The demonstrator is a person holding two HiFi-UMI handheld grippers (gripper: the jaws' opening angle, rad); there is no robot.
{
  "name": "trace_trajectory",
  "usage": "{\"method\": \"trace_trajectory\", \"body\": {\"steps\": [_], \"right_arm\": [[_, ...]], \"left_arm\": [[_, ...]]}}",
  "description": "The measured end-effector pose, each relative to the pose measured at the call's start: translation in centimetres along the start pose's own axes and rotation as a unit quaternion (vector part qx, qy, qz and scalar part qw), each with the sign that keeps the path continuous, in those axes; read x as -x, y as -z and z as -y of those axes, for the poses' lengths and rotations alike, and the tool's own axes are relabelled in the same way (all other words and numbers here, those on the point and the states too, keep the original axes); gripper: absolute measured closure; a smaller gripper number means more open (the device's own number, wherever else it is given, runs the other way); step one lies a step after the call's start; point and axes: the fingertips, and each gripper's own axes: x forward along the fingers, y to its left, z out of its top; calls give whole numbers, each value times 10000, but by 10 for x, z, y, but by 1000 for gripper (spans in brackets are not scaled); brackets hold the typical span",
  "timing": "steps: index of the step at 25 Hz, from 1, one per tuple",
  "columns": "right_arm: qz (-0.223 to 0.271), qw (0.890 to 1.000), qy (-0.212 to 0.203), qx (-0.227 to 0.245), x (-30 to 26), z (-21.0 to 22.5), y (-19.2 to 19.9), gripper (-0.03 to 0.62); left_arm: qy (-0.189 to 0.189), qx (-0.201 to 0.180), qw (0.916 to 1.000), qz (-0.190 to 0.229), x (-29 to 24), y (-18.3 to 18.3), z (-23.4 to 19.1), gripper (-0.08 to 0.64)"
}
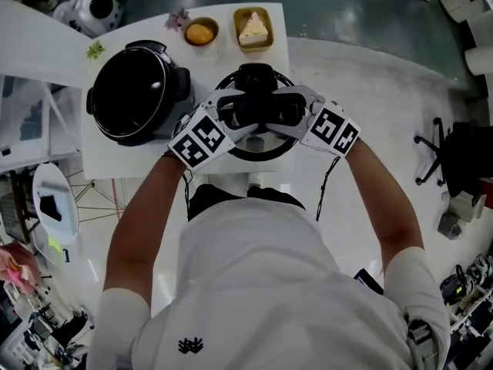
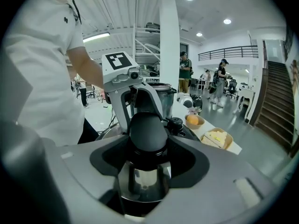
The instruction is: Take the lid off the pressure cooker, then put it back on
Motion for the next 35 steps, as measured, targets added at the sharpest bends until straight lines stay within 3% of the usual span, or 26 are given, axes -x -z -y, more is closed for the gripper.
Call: {"method": "trace_trajectory", "body": {"steps": [6,17,24,35], "right_arm": [[-176,9998,-22,-24,-26,2,34,327],[-429,9989,175,46,-52,11,71,328],[-474,9981,318,228,-55,12,76,327],[-447,9982,316,256,-55,12,78,322]], "left_arm": [[26,100,9997,-236,-25,36,-3,281],[-39,-151,9979,-632,-53,71,-12,285],[-79,-295,9973,-660,-57,76,-12,287],[-194,-201,9983,-510,-58,76,-12,278]]}}
